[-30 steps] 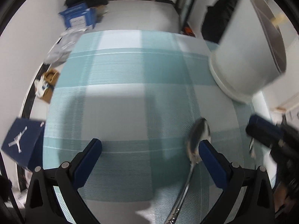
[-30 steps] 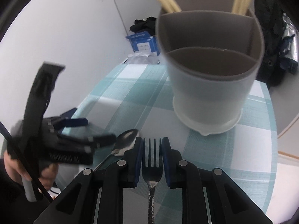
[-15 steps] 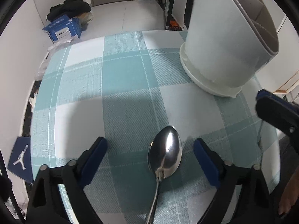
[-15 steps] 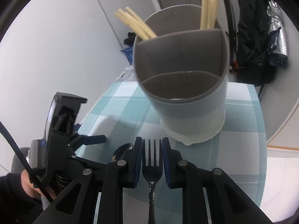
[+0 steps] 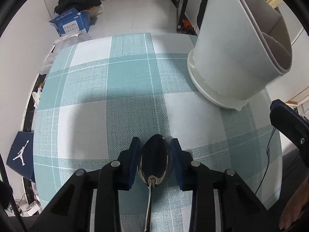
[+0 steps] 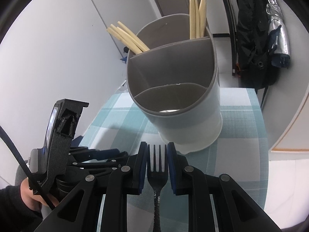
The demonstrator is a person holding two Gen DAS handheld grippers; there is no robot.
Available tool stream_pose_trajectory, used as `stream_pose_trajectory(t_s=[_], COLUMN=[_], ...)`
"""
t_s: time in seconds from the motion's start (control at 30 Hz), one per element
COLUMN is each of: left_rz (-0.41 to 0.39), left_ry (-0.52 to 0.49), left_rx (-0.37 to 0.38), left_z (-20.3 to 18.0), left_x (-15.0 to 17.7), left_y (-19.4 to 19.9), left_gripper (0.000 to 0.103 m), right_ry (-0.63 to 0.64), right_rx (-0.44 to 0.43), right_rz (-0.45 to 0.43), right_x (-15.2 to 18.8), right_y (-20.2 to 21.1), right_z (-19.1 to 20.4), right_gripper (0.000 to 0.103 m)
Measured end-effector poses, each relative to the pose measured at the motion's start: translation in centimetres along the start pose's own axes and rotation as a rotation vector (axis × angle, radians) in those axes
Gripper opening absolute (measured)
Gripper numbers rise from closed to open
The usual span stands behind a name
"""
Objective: Organize utensils
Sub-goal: 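Lift the fork and spoon up toward the white holder with both tools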
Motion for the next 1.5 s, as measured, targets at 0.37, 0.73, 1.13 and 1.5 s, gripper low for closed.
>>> stream_pose_trajectory(t_s=[0.37, 0.73, 1.13, 1.5], left_rz=[-0.014, -0.121, -0.253, -0.310], left_ry=[0.055, 0.111, 0.155, 0.112], left_rx=[0.012, 0.053, 0.127, 0.140], left_z=[0.6, 1.0, 1.4, 1.9], left_x=[-0.9, -1.9, -2.1, -2.0], left_y=[0.0, 2.4, 6.2, 7.1], left_gripper=[0.027, 0.026, 0.023, 0.000], right_ry=[-0.001, 0.003, -0.020, 0.039], right_rx=[0.011, -0.017, -0.050, 0.008], right_rz=[-0.019, -0.077, -0.168, -0.205], right_x=[0.2, -0.3, -0.1, 1.2], right_y=[0.7, 2.1, 4.1, 4.9], right_z=[0.0, 1.0, 1.5, 2.9], right_gripper=[0.020, 0.019, 0.019, 0.019])
Point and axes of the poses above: each gripper's, at about its wrist camera, not at the fingertips, and y roughly against the way its jaws point, z to its left, x to its underside, the point moved 4 cm from there along -y, roughly the way its jaws point, and after that the axes turned 7 degrees about -z, right-handed, at the moved point
